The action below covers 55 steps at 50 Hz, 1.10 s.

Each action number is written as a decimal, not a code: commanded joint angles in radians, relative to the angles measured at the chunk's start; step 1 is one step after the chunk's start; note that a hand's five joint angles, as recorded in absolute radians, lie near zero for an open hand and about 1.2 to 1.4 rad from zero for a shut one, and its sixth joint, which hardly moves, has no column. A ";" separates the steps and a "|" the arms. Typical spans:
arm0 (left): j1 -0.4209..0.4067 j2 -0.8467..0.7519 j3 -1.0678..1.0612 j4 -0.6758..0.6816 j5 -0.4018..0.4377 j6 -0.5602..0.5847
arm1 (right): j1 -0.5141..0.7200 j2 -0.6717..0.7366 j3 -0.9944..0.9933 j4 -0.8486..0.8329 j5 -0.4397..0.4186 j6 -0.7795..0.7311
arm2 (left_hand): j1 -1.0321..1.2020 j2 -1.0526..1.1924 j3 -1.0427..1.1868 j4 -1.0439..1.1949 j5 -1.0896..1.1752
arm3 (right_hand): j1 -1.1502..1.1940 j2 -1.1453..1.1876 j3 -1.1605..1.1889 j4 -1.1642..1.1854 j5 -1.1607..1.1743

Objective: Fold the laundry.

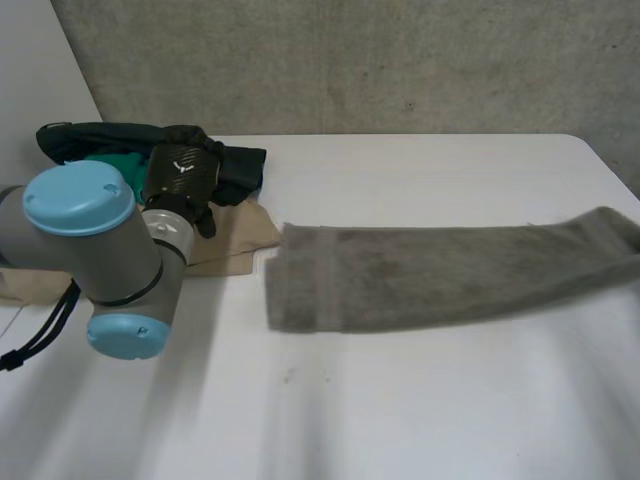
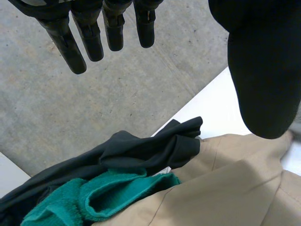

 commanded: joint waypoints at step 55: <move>-0.175 0.165 -0.166 0.021 0.007 0.001 | 0.530 -0.053 0.154 0.191 0.074 0.295 | -0.042 -0.038 -0.039 -0.033 -0.048 | -0.695 -0.758 -0.767 -0.777 -0.734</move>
